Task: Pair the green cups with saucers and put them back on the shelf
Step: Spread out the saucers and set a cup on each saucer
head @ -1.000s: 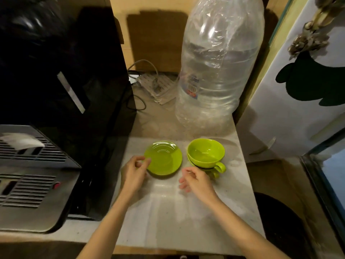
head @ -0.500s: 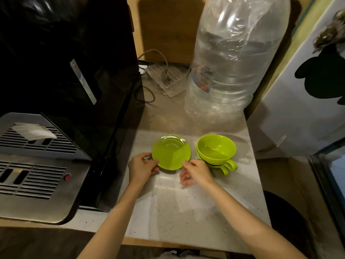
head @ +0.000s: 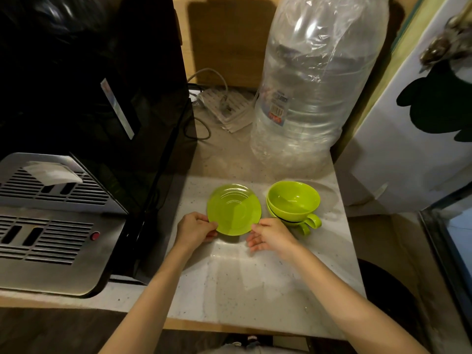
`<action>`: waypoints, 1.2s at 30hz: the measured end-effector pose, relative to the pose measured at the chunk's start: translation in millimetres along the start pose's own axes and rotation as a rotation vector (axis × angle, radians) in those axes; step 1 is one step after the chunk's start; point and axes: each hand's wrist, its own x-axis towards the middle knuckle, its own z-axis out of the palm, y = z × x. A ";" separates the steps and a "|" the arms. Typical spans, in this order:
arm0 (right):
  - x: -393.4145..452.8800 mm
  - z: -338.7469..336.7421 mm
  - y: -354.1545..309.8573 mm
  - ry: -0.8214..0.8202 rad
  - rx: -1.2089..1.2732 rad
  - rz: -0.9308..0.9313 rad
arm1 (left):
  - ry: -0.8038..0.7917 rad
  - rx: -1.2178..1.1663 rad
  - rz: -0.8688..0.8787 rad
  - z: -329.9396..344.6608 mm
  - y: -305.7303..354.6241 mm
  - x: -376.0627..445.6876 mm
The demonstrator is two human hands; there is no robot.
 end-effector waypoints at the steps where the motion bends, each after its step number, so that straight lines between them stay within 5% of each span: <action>1: -2.9 -0.4 0.0 -0.004 0.002 -0.010 | -0.006 -0.013 -0.010 0.0 -0.8 -2.8; 12: -58.6 -3.1 18.6 -0.122 -0.019 -0.080 | -0.091 -0.205 -0.025 -23.1 -14.4 -72.5; 21: -85.4 8.4 61.2 -0.152 -0.066 0.039 | -0.065 -0.195 -0.077 -26.3 -60.1 -107.2; 36: -79.2 13.3 62.6 -0.038 -0.083 0.104 | -0.046 -0.145 -0.115 -22.7 -62.5 -94.4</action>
